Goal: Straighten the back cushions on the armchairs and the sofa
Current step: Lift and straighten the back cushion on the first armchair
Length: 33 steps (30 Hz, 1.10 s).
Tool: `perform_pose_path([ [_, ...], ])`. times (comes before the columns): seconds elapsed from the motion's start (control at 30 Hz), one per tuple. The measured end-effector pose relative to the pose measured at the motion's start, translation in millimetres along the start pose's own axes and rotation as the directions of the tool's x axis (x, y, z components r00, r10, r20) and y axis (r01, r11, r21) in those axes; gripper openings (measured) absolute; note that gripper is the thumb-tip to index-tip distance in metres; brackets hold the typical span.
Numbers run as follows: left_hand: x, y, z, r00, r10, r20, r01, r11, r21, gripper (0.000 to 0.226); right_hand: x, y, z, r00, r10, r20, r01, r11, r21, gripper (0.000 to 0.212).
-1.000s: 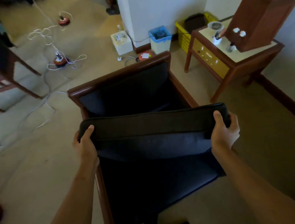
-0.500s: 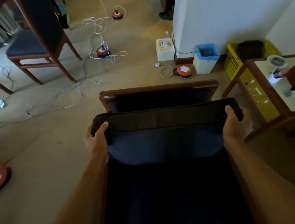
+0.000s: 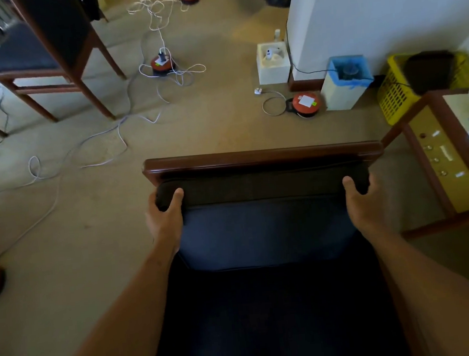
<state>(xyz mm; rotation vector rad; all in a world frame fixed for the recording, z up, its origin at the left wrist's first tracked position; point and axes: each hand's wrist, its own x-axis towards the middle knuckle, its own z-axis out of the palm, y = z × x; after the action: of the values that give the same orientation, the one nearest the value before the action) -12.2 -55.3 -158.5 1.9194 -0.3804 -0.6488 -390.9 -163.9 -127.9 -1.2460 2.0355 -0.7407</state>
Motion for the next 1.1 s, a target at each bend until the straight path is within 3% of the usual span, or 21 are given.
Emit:
perform_pose_path([
  [0.13, 11.3, -1.5, 13.4, 0.999, 0.04, 0.026, -0.042, 0.994, 0.102, 0.049, 15.0, 1.0, 21.1, 0.994, -0.091, -0.062, 0.089, 0.996, -0.031, 0.069],
  [0.33, 5.2, 4.1, 10.4, 0.994, 0.098, 0.049, -0.11, 0.9, 0.422, 0.053, 10.7, -0.6, 17.1, 0.983, -0.166, -0.073, 0.147, 0.966, -0.212, 0.064],
  [0.43, -20.9, 18.4, 3.3, 0.974, 0.188, 0.128, -0.224, 0.682, 0.696, 0.055, 0.0, 4.8, -7.7, 0.988, -0.156, 0.02, 0.153, 0.924, -0.35, 0.076],
  [0.5, -50.2, 30.8, 2.4, 0.92, 0.25, 0.303, -0.39, 0.501, 0.772, 0.054, -16.6, 12.8, -33.3, 0.968, -0.218, 0.124, 0.251, 0.859, -0.446, 0.077],
  [0.6, -115.7, 54.4, 15.1, 0.763, 0.268, 0.588, -0.646, 0.339, 0.684, 0.055, -54.7, 32.5, -81.5, 0.936, -0.288, 0.203, 0.352, 0.798, -0.489, 0.074],
  [0.77, -262.9, 79.2, 55.0, 0.439, 0.278, 0.854, -0.891, 0.26, 0.373, 0.054, -142.3, 98.9, -175.0, 0.959, -0.243, 0.146, 0.282, 0.759, -0.586, 0.063],
  [0.9, -401.5, 72.8, 74.8, 0.164, 0.267, 0.95, -0.978, 0.168, 0.122, 0.052, -229.4, 168.3, -263.9, 0.989, -0.143, 0.046, 0.142, 0.792, -0.594, 0.062],
  [1.03, -546.9, 46.3, 78.5, -0.135, 0.247, 0.959, -0.988, 0.036, -0.148, 0.049, -327.5, 251.1, -355.3, 0.992, -0.024, -0.127, -0.048, 0.848, -0.528, 0.063],
  [1.1, -602.3, 30.9, 74.1, -0.214, 0.227, 0.95, -0.973, 0.041, -0.228, 0.049, -369.5, 285.1, -384.8, 0.978, 0.03, -0.204, -0.128, 0.864, -0.487, 0.063],
])
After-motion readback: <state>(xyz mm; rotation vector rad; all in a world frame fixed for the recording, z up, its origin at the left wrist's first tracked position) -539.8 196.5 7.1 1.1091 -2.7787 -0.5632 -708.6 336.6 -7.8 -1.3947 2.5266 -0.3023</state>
